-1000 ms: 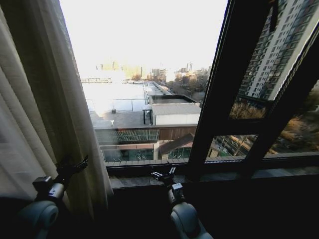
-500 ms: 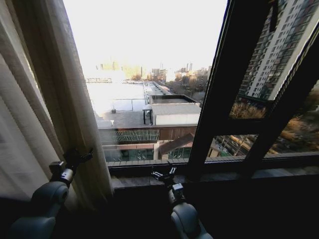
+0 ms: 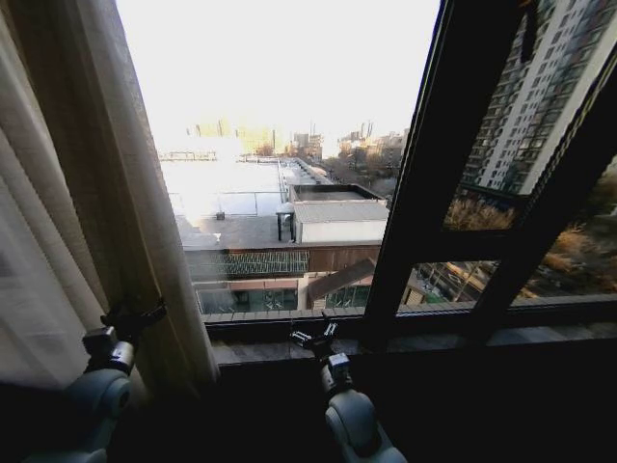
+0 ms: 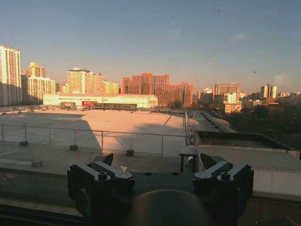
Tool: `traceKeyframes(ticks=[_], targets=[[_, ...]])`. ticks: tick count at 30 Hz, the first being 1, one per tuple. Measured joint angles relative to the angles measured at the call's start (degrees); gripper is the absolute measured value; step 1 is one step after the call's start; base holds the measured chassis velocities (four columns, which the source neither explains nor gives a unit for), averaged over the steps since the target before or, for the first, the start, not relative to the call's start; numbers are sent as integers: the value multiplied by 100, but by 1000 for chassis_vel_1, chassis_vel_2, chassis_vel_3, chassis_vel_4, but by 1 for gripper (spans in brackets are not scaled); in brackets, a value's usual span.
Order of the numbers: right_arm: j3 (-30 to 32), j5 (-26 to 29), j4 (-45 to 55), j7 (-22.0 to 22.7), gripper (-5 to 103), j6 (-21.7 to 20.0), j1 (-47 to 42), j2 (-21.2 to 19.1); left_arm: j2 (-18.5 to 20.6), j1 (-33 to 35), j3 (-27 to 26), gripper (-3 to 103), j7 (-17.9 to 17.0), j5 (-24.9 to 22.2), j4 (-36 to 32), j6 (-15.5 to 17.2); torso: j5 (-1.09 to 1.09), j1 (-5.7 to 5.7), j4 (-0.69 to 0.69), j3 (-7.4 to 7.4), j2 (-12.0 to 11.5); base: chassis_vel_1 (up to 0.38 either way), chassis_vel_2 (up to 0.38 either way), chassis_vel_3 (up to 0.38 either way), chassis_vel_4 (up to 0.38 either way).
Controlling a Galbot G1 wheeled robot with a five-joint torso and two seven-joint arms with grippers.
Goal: Open the curtains by pulling them apart, changing their state from closed to fully open.
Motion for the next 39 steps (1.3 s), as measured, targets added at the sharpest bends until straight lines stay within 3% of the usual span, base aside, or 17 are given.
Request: traceKeyframes(ticks=[5, 11, 12, 14, 15, 18, 19, 22, 26, 35, 38, 39], targets=[[-13, -9, 5, 0, 100, 14, -19, 8, 86, 6, -88, 100, 18, -71, 65, -18, 0, 0, -1, 0, 0, 0, 0, 0, 0], [82, 4, 30, 0, 100, 20, -14, -68, 535, -289, -64, 100, 826, -296, 749, -324, -1, 0, -1, 0, 0, 0, 0, 0, 0], [82, 4, 30, 0, 100, 20, -14, -68, 535, -289, -64, 100, 826, -296, 749, -324, -1, 0, -1, 0, 0, 0, 0, 0, 0], [123, 19, 9, 1, 100, 28, 19, -101, 760, -423, 52, 100, 1643, -339, 1046, -548, -1, 0, -2, 1, 0, 0, 0, 0, 0], [123, 19, 9, 1, 100, 28, 19, -101, 760, -423, 52, 100, 1643, -339, 1046, -548, -1, 0, -2, 1, 0, 0, 0, 0, 0], [142, 32, -59, 2, 100, 37, 92, -122, 913, -527, 220, 100, 2551, -412, 1275, -773, -1, 0, -1, 0, 0, 0, 0, 0, 0], [142, 32, -59, 2, 100, 37, 92, -122, 913, -527, 220, 100, 2551, -412, 1275, -773, -1, 0, -1, 0, 0, 0, 0, 0, 0], [144, 37, -111, 2, 100, 48, 138, -123, 934, -649, 431, 100, 2988, -452, 1367, -847, -1, 0, 0, 1, 0, 0, 0, 0, 0], [155, 42, -121, 4, 100, 55, 148, -129, 932, -886, 725, 100, 3007, -464, 1464, -858, 0, 0, 0, 1, 0, 0, 0, 0, 0], [264, 56, -96, 11, 100, 57, 138, -173, 840, -1504, 1295, 101, 2348, -414, 1808, -837, -1, 1, -1, 1, 0, 0, 0, 0, 0], [275, 60, -89, 16, 100, 57, 139, -173, 746, -1640, 1443, 86, 1973, -378, 1860, -770, 0, 0, -1, 1, 0, 0, 0, 0, 0], [275, 60, -89, 16, 100, 57, 139, -173, 746, -1640, 1443, 86, 1973, -378, 1860, -770, 0, 0, -1, 1, 0, 0, 0, 0, 0]])
